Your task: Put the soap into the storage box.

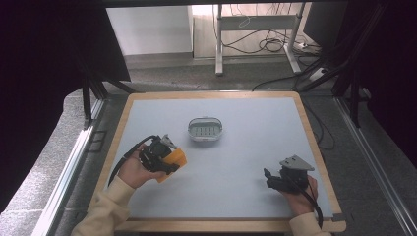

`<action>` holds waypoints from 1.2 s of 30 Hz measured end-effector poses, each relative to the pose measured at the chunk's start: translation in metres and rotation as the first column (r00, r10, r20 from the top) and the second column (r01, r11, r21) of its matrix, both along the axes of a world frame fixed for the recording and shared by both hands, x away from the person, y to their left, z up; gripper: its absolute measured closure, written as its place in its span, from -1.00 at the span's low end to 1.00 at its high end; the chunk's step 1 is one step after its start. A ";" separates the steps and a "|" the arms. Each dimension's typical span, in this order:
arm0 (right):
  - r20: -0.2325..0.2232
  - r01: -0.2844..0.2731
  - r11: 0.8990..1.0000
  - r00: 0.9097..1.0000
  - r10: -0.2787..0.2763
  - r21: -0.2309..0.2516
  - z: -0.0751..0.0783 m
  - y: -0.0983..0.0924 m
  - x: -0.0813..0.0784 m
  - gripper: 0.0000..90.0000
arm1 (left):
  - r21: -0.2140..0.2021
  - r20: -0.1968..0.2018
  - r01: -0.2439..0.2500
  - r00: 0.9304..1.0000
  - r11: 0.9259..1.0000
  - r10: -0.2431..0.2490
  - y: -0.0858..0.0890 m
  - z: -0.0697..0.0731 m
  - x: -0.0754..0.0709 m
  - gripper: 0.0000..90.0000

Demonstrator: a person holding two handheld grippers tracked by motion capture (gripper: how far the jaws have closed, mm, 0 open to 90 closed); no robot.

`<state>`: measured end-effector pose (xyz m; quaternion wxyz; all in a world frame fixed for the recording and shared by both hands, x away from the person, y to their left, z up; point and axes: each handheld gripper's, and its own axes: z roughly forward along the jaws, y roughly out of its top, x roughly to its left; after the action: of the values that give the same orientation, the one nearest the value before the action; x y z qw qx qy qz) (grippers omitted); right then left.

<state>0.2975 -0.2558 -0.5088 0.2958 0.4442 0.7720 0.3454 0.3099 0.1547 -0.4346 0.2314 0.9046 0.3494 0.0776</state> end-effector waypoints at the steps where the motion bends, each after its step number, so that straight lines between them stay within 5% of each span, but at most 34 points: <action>1: 0.000 0.000 1.000 1.000 0.000 0.000 0.000 0.000 0.000 -0.71 | 0.001 0.006 0.002 1.000 1.000 -0.002 0.000 0.001 0.000 0.38; 36: -0.002 0.002 1.000 1.000 -0.002 0.000 0.000 0.000 0.000 -0.69 | 0.011 0.046 0.015 0.999 1.000 -0.015 -0.005 0.027 0.018 0.37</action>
<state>0.2976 -0.2560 -0.5092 0.2956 0.4452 0.7718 0.3446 0.3276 0.1497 -0.4078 0.2353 0.9064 0.3366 0.0987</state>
